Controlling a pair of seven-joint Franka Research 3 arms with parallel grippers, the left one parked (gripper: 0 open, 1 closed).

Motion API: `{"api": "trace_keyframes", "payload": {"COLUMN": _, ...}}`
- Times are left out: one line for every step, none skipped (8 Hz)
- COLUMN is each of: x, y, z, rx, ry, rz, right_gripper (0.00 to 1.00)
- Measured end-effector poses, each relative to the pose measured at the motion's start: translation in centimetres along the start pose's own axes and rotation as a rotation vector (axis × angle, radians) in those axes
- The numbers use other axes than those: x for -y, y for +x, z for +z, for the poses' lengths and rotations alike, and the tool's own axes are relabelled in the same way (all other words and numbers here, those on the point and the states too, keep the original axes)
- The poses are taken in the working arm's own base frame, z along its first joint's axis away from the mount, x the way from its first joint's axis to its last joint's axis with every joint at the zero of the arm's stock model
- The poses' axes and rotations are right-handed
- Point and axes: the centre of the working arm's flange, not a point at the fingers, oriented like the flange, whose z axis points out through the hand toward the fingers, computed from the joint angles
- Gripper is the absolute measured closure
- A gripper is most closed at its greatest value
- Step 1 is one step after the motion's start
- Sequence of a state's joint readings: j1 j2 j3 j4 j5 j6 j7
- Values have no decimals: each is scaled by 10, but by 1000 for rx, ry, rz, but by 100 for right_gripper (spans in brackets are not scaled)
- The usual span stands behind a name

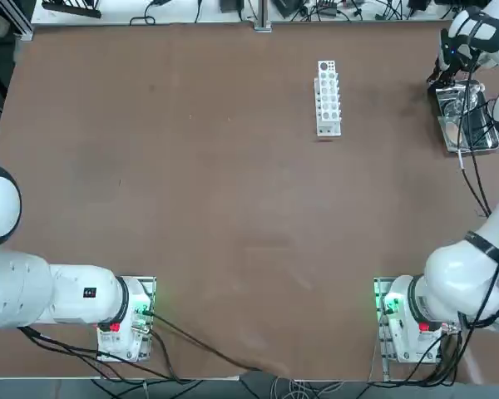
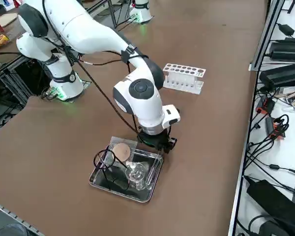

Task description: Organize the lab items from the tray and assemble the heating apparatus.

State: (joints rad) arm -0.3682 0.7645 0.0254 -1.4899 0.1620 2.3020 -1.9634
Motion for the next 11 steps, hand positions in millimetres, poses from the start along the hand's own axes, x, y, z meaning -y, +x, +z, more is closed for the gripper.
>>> {"api": "trace_keyframes", "payload": {"x": -7, "y": 0, "z": -10, "rx": -12, "ry": -28, "rz": 14, "right_gripper": 78}}
{"api": "trace_keyframes", "payload": {"x": -14, "y": 0, "z": -23, "rx": -17, "ry": -56, "rz": 20, "right_gripper": 78}}
{"api": "trace_keyframes", "payload": {"x": -20, "y": 4, "z": -38, "rx": -33, "ry": -87, "rz": 32, "right_gripper": 78}}
{"api": "trace_keyframes", "payload": {"x": -25, "y": 9, "z": -55, "rx": -63, "ry": -120, "rz": 51, "right_gripper": 78}}
{"api": "trace_keyframes", "payload": {"x": -28, "y": 14, "z": -70, "rx": -104, "ry": -153, "rz": 80, "right_gripper": 78}}
{"api": "trace_keyframes", "payload": {"x": -30, "y": 20, "z": -82, "rx": -154, "ry": -183, "rz": 112, "right_gripper": 78}}
{"api": "trace_keyframes", "payload": {"x": -33, "y": 30, "z": -90, "rx": -221, "ry": -207, "rz": 144, "right_gripper": 78}}
{"api": "trace_keyframes", "payload": {"x": -35, "y": 41, "z": -97, "rx": -308, "ry": -214, "rz": 187, "right_gripper": 78}}
{"api": "trace_keyframes", "payload": {"x": -35, "y": 51, "z": -102, "rx": -407, "ry": -205, "rz": 236, "right_gripper": 78}}
{"api": "trace_keyframes", "payload": {"x": -34, "y": 60, "z": -110, "rx": -489, "ry": -186, "rz": 274, "right_gripper": 78}}
{"api": "trace_keyframes", "payload": {"x": -35, "y": 70, "z": -117, "rx": -561, "ry": -158, "rz": 304, "right_gripper": 78}}
